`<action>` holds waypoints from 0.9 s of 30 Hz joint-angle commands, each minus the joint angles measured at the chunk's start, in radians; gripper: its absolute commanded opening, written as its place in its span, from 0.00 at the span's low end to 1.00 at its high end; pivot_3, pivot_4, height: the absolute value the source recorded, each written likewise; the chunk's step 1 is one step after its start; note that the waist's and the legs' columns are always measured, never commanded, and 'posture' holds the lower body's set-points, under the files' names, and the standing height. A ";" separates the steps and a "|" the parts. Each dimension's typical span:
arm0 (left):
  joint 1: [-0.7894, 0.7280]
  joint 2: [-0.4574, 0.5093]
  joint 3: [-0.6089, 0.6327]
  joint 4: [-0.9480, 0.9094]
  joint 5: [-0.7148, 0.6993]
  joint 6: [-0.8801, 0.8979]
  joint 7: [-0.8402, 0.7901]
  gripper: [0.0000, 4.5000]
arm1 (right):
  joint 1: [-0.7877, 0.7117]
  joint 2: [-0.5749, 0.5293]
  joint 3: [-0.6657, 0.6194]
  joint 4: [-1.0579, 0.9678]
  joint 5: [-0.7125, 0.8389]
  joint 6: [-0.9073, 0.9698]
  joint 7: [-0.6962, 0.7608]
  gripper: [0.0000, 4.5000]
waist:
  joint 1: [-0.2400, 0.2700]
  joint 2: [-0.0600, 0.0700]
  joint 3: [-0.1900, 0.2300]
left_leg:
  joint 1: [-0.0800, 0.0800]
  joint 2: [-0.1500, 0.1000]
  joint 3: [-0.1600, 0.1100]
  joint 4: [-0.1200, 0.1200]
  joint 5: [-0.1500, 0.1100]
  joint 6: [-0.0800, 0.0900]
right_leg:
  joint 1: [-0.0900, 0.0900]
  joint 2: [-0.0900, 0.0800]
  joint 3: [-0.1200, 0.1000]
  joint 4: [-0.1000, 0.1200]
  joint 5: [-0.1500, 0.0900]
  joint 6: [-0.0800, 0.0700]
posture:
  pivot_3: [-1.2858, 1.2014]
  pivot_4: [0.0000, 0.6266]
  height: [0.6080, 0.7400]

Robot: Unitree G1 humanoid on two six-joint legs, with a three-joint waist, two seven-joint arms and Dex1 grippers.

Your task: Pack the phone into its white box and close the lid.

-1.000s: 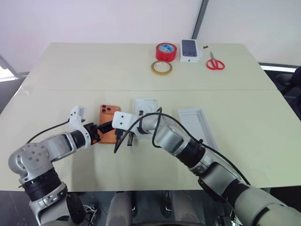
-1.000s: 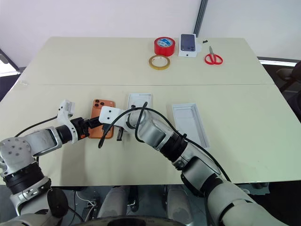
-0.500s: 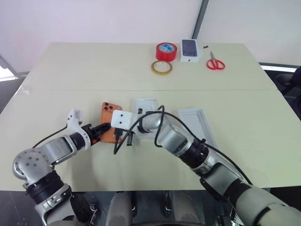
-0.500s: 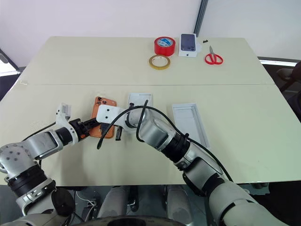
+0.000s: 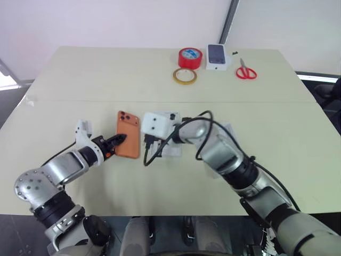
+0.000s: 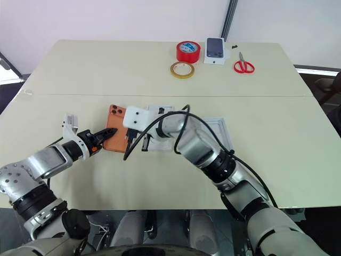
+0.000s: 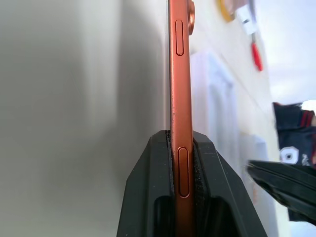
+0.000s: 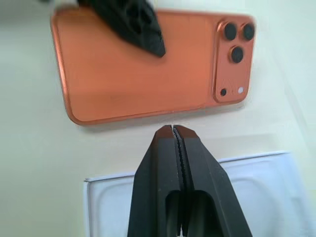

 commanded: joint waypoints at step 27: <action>-0.030 -0.129 -0.465 0.108 -0.150 -0.318 0.230 0.01 | 0.141 -0.357 -0.241 -0.059 0.136 -0.093 0.023 0.00 | 0.001 0.000 0.001 | -0.001 -0.001 0.002 0.002 0.000 0.007 | 0.002 0.004 0.001 -0.005 0.000 0.000 | 0.52 0.24 1.00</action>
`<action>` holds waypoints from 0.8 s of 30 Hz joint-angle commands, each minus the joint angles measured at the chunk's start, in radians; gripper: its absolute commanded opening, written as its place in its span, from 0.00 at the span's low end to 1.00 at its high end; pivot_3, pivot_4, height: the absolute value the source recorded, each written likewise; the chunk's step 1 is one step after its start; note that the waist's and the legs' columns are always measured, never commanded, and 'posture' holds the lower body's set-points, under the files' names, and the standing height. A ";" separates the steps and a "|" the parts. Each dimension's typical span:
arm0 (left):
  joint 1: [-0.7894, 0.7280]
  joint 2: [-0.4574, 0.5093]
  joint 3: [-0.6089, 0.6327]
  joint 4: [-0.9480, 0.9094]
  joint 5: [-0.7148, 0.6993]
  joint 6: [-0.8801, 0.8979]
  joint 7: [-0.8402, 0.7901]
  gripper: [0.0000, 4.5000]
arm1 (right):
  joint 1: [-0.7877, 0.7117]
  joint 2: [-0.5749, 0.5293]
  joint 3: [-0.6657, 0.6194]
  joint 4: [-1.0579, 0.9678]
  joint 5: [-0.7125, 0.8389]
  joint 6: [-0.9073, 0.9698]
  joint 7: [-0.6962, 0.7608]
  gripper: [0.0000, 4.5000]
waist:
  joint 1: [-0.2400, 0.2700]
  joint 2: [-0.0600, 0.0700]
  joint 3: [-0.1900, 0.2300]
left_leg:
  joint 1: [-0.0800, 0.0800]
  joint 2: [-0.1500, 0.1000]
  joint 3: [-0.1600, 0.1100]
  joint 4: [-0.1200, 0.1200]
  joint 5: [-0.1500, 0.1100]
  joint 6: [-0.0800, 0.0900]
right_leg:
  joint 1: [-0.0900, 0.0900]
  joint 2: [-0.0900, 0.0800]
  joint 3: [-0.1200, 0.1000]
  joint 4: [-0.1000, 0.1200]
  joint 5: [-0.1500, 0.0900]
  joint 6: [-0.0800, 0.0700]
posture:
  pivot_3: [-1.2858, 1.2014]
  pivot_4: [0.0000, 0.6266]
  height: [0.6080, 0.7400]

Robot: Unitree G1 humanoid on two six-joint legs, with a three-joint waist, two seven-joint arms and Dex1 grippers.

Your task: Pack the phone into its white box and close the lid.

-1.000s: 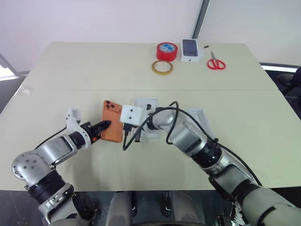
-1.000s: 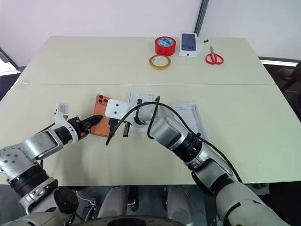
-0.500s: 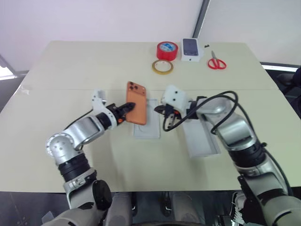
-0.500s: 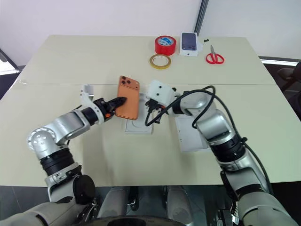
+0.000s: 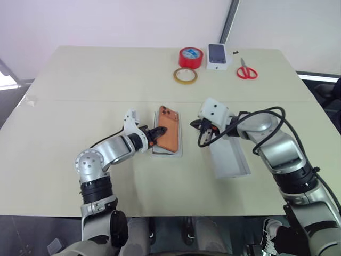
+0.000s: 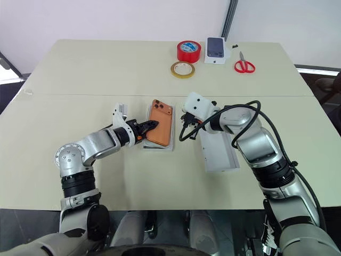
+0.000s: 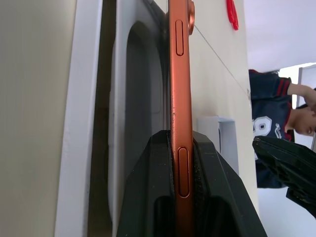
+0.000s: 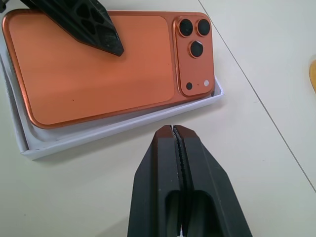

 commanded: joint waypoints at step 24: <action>0.032 0.243 -0.145 -0.130 -0.304 -0.060 0.034 0.99 | -0.043 0.001 0.007 0.037 -0.010 -0.061 -0.018 0.00 | 0.001 0.000 0.000 | 0.002 0.001 0.000 0.000 0.000 0.000 | 0.002 0.000 0.000 0.000 0.000 0.000 | 0.52 0.24 1.00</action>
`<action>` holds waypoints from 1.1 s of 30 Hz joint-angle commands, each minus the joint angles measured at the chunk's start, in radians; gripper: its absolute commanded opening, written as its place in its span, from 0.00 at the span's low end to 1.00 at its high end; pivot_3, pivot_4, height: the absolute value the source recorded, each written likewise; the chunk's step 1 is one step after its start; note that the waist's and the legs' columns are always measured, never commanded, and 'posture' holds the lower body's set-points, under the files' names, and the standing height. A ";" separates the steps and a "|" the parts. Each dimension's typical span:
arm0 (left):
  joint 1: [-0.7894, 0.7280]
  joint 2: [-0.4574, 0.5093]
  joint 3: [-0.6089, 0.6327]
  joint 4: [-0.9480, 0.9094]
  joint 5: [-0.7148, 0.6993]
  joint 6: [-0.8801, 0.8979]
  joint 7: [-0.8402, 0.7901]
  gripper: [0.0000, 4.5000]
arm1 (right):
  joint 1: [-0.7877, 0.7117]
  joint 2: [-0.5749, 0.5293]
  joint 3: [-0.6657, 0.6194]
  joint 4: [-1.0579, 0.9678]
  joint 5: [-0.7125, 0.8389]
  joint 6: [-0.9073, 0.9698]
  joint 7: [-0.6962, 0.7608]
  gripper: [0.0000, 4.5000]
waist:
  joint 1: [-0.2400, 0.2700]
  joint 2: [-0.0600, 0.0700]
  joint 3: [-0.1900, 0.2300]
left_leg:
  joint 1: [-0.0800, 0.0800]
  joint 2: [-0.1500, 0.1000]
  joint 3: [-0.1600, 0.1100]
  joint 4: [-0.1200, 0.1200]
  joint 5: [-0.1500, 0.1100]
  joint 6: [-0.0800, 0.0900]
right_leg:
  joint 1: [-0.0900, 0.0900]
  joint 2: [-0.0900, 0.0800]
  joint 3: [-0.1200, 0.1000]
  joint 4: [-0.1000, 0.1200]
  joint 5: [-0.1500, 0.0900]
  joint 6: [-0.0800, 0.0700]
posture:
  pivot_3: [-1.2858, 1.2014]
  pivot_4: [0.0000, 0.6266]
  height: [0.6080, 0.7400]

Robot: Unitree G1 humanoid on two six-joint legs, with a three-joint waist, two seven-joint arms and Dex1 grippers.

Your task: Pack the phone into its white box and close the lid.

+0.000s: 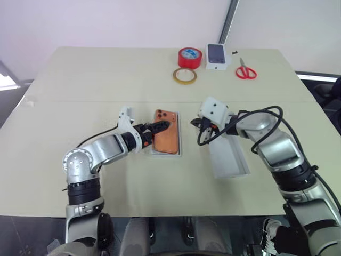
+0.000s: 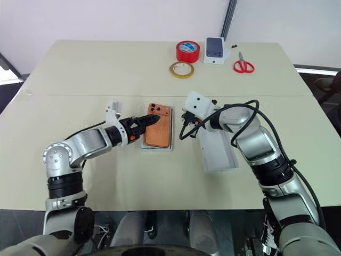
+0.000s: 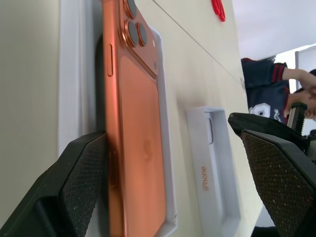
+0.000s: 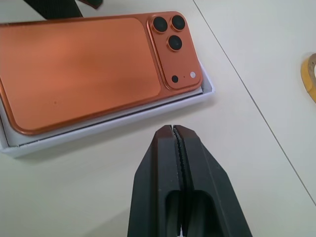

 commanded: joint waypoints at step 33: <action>-0.034 0.473 -0.425 -0.082 0.954 -0.241 -0.841 0.01 | -0.081 0.043 0.162 0.089 -0.181 -0.043 -0.050 0.00 | -0.005 0.002 0.001 | -0.018 -0.001 0.004 -0.001 0.001 -0.001 | -0.019 0.000 0.001 0.001 0.001 0.000 | 0.52 0.24 1.00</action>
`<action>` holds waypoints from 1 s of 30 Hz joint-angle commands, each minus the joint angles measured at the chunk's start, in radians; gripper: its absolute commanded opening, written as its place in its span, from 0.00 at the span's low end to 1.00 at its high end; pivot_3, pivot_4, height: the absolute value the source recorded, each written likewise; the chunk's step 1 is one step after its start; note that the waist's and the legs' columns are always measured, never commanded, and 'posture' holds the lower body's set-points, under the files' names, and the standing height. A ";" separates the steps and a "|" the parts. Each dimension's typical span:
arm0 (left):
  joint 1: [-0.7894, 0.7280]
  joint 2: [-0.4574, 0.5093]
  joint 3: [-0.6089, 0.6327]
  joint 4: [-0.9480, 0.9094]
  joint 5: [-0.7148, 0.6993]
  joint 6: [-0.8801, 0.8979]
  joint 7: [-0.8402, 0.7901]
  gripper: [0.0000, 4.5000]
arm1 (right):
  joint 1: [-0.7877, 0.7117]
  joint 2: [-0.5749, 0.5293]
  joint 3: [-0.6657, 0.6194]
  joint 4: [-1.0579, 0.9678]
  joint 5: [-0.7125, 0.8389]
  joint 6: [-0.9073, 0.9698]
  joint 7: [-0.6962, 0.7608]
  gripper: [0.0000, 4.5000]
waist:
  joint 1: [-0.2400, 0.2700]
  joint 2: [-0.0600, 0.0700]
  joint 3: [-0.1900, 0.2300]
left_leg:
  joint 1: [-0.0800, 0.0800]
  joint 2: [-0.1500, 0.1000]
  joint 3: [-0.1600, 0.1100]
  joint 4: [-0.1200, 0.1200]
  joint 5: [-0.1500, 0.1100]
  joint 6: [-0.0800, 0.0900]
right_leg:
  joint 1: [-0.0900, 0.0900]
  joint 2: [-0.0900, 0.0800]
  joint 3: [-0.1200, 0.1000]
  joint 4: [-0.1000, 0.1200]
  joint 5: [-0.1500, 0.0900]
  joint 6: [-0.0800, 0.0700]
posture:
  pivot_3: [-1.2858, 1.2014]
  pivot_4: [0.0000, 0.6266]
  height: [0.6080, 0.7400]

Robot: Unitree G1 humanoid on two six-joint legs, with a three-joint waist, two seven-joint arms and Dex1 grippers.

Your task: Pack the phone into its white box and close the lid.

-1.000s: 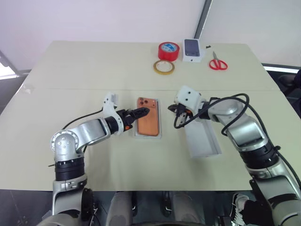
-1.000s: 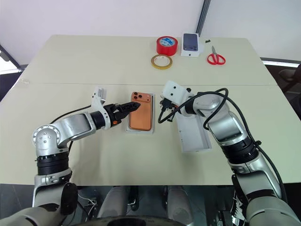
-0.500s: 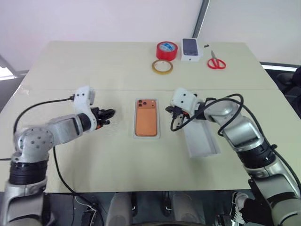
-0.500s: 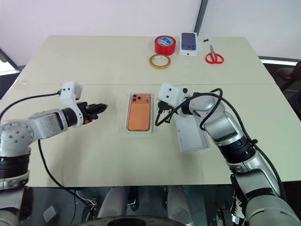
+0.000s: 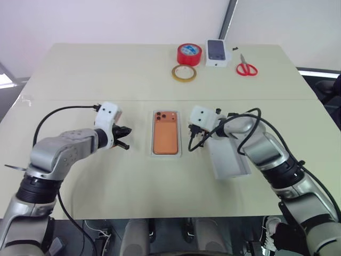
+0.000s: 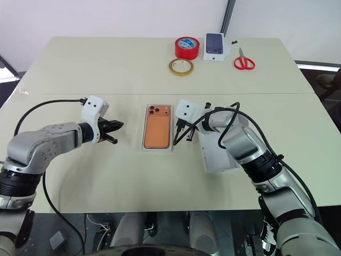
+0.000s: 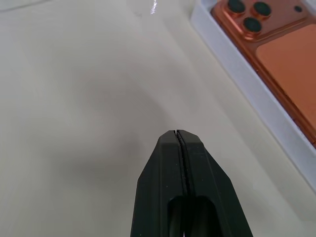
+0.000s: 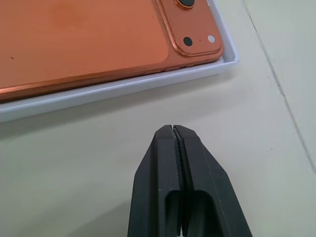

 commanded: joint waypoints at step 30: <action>-0.247 -0.545 -0.372 0.145 0.322 0.051 -0.307 0.01 | 0.156 -0.149 0.000 -0.268 -0.079 0.088 0.164 0.00 | 0.054 0.002 -0.001 | 0.003 -0.001 -0.005 0.018 -0.005 0.009 | 0.015 0.000 -0.002 0.002 -0.002 0.003 | 0.52 0.24 1.00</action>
